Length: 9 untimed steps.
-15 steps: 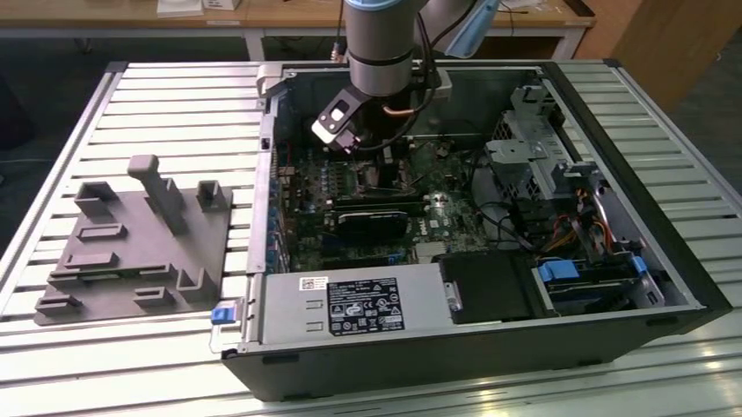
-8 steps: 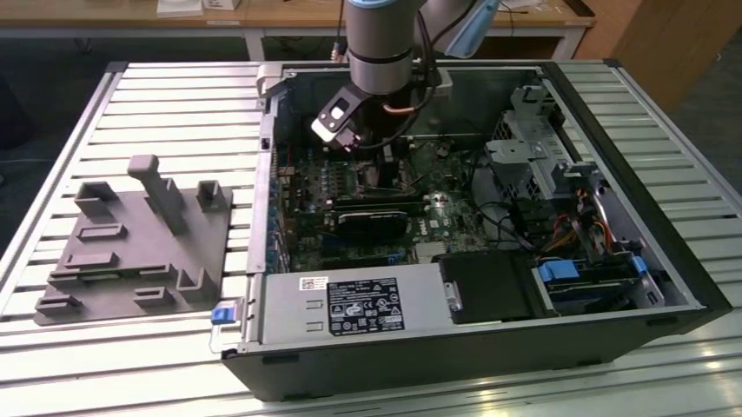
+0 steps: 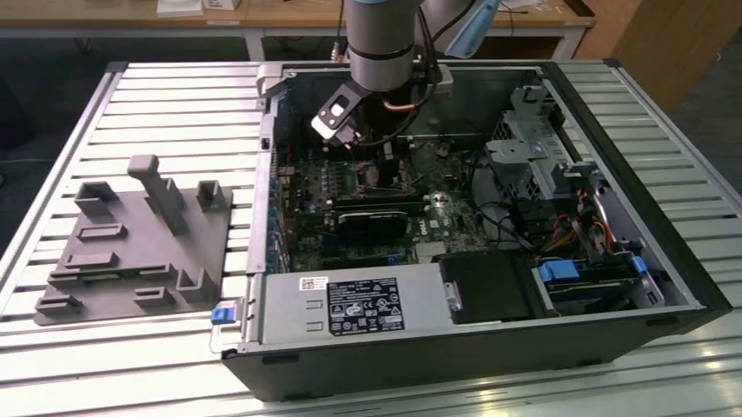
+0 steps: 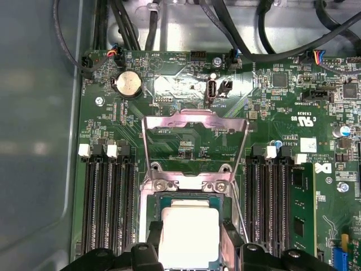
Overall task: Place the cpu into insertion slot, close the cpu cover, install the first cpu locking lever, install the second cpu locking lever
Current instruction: 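Place the cpu into insertion slot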
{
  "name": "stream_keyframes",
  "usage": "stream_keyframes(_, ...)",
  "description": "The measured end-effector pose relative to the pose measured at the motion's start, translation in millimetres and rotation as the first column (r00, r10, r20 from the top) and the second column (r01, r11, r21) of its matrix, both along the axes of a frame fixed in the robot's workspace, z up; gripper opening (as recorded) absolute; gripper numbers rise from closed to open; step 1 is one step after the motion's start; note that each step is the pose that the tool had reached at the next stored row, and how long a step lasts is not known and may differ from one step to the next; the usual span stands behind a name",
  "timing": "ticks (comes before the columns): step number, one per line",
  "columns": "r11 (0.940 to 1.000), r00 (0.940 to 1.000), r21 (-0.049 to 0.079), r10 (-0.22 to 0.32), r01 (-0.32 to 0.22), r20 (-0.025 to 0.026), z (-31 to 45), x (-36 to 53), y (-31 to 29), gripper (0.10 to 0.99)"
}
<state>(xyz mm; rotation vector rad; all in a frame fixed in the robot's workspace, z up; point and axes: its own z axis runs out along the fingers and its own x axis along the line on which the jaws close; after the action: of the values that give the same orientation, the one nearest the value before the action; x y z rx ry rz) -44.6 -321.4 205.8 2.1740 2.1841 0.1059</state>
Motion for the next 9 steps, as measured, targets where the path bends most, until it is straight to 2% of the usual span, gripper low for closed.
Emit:
stream_keyframes(2, 1.0000, 1.0000, 0.000, 0.000, 0.000, 0.0000, 0.1, 0.0, 0.0, 0.514)
stream_keyframes(3, 1.0000, 1.0000, 0.000, 0.000, 0.000, 0.0000, 0.0, 0.0, 0.0, 0.451)
stream_keyframes(4, 1.0000, 1.0000, 0.000, 0.000, 0.000, -0.0001, 0.1, 0.0, 0.0, 0.451)
stream_keyframes(6, 1.0000, 1.0000, 0.000, 0.000, 0.000, -0.0001, 0.1, 0.0, 0.0, 0.329)
stream_keyframes(7, 1.0000, 1.0000, 0.000, 0.000, 0.000, -0.0001, 0.1, 0.0, 0.0, 0.329)
stream_keyframes(9, 1.0000, 1.0000, 0.000, 0.000, 0.000, 0.0000, 0.1, 0.0, 0.0, 0.212)
